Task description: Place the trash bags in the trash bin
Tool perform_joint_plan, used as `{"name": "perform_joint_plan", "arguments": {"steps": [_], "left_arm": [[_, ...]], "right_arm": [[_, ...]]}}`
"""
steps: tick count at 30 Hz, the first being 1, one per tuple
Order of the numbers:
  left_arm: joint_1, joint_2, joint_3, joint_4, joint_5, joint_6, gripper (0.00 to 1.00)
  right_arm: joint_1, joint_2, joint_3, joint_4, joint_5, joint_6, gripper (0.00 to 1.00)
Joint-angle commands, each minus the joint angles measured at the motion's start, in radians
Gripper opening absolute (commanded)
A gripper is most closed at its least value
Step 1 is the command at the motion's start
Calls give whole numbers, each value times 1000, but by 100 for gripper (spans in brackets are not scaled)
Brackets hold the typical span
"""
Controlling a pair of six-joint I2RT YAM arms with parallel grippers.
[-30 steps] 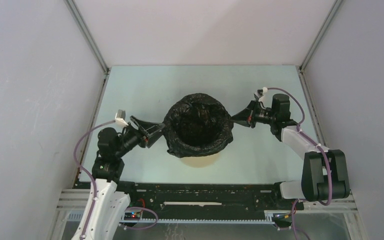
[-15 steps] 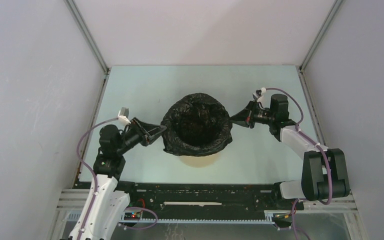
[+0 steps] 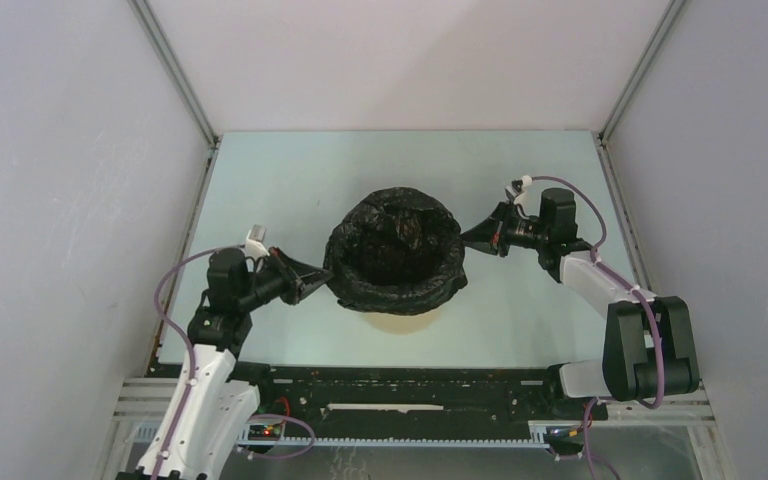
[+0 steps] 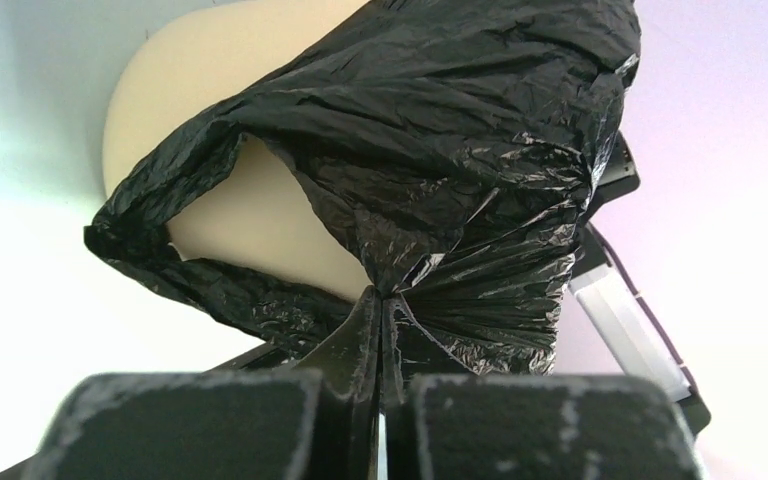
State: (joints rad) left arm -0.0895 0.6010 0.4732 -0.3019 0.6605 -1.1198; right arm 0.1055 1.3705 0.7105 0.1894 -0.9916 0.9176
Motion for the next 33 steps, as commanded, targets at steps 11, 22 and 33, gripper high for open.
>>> {"name": "perform_joint_plan", "arguments": {"steps": [11,22,33], "left_arm": [[-22,245,78,-59,-107,159,0],[-91,400,85,-32,-148,221,0],[-102,449,54,-82,-184,301,0]], "right_arm": [[-18,9,35,-74,35,-97,0],[33,100,35,-185,155,-245,0],[53,163,54,-275,201,-324,0]]}}
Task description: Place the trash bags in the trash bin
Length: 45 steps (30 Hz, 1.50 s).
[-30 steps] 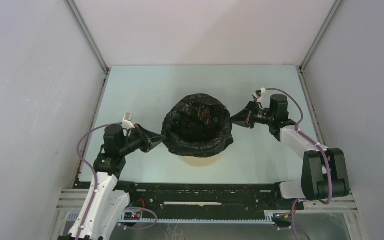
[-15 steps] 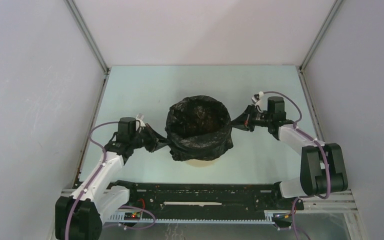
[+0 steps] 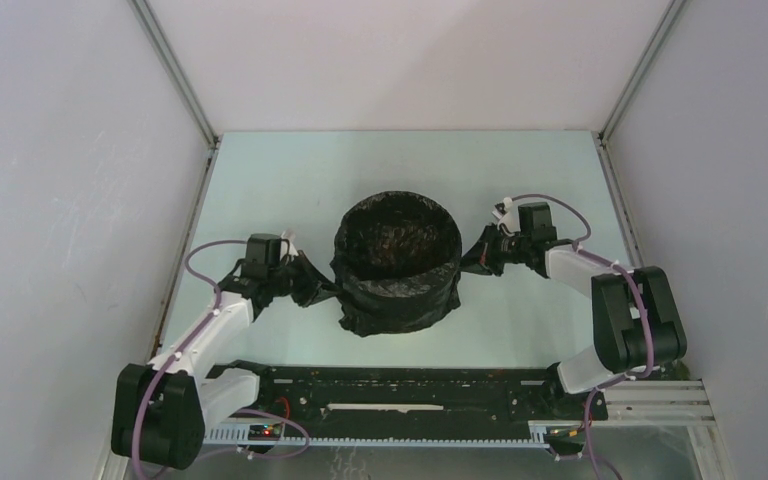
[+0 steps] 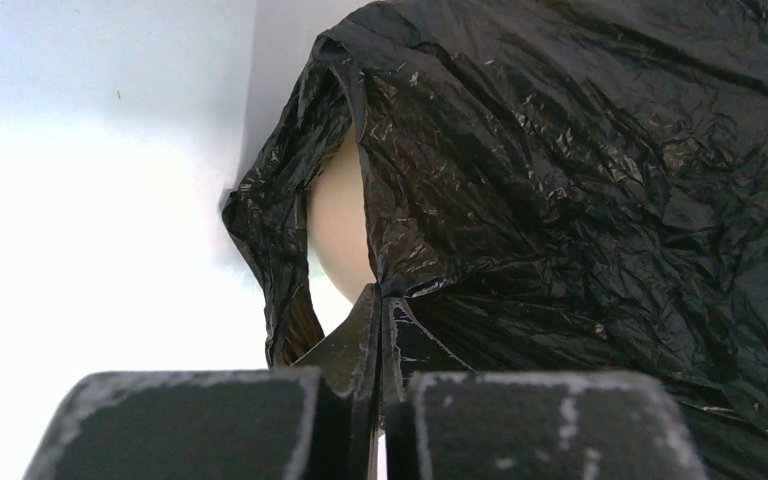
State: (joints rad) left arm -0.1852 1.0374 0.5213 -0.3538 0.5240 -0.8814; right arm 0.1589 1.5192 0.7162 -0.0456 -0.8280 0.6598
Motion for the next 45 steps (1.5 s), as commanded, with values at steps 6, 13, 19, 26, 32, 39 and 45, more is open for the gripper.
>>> {"name": "perform_joint_plan", "arguments": {"steps": [6,13,19,26,32,39,45], "left_arm": [[-8,-34,70,-103,-68,100,9],[-10,-62,96,-152,-62,117,15],[-14,-59,92,-142,-32,111,20],[-30,-61,97,-143,-31,106,20],[-44,-78,109,-143,-37,93,18],[-58,-95,115,-143,-41,76,18],[-65,-112,130,-143,-42,62,18]], "right_arm": [[-20,-87,207,-360,148,-192,11],[-53,-304,398,-750,449,-322,57],[122,-343,704,-915,646,-379,67],[572,-152,910,-900,795,-389,70],[700,43,855,-847,897,-387,70],[757,200,774,-667,997,-375,74],[762,293,693,-525,1001,-297,75]]}}
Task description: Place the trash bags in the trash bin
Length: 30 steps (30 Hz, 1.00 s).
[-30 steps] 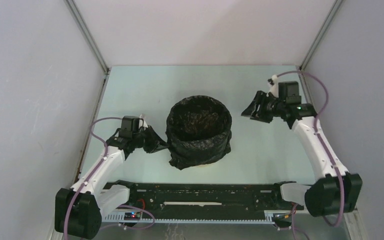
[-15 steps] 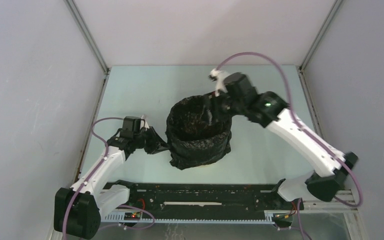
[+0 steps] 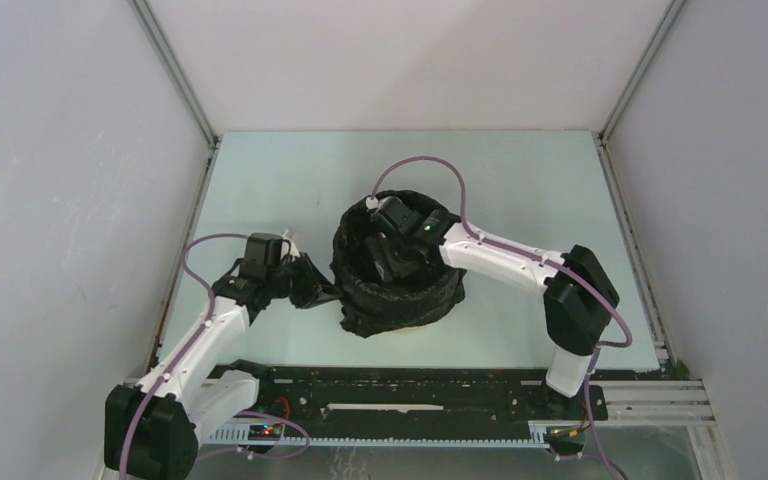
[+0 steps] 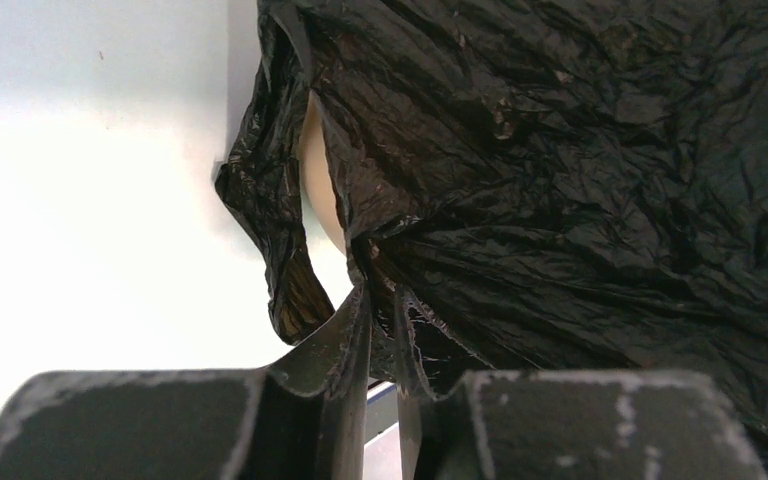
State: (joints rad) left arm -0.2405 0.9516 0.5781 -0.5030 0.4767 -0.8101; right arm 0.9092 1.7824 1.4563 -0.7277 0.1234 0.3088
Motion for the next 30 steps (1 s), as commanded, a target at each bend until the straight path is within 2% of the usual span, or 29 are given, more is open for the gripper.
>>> {"name": "perform_joint_plan", "arguments": {"steps": [1,8,21,27,30], "left_arm": [[-11,-26,75,6,6,-11,18],[-26,-22,75,11,-1,-19,18],[-37,-28,88,15,-9,-25,14],[-37,-58,116,-10,-22,-32,13],[-38,-49,120,-3,-18,-47,13]], "right_arm": [[13,42,-67,187,56,60,75],[17,147,-88,220,46,99,75],[20,-93,1,30,63,61,76],[19,-71,14,123,82,14,75],[20,-31,8,255,78,38,75]]}}
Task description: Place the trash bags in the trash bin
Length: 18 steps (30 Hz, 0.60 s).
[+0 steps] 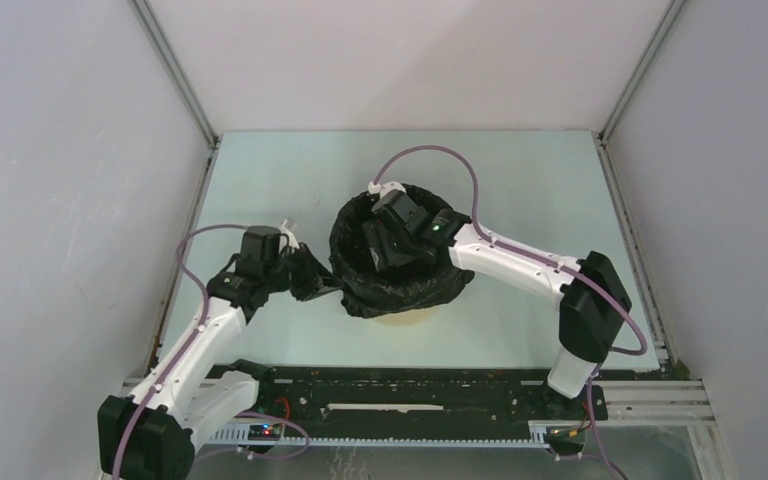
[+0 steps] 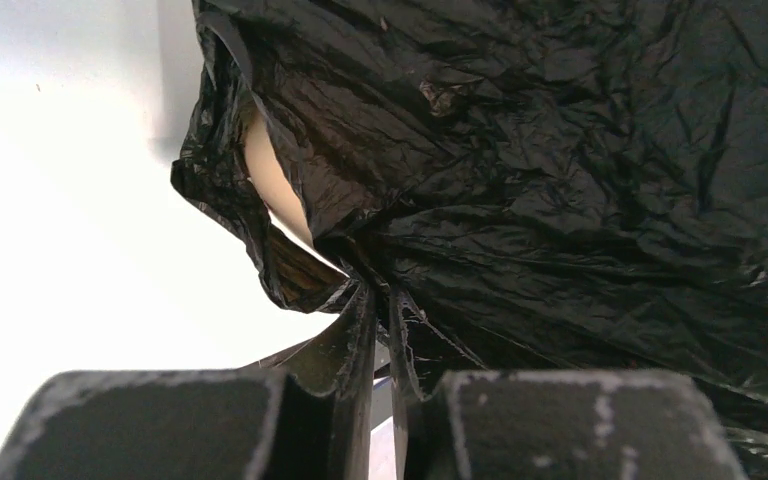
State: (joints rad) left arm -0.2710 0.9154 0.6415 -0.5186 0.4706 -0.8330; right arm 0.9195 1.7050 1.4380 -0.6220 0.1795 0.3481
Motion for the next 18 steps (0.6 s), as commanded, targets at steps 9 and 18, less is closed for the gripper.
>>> {"name": "perform_joint_plan", "arguments": {"steps": [9,18], "left_arm": [[-34,18,76,25,-25,-35,13],[-37,18,64,35,-27,-29,16]], "right_arm": [[-10,144,-61,490,11,72,75],[-9,197,-126,451,-39,44,78]]}}
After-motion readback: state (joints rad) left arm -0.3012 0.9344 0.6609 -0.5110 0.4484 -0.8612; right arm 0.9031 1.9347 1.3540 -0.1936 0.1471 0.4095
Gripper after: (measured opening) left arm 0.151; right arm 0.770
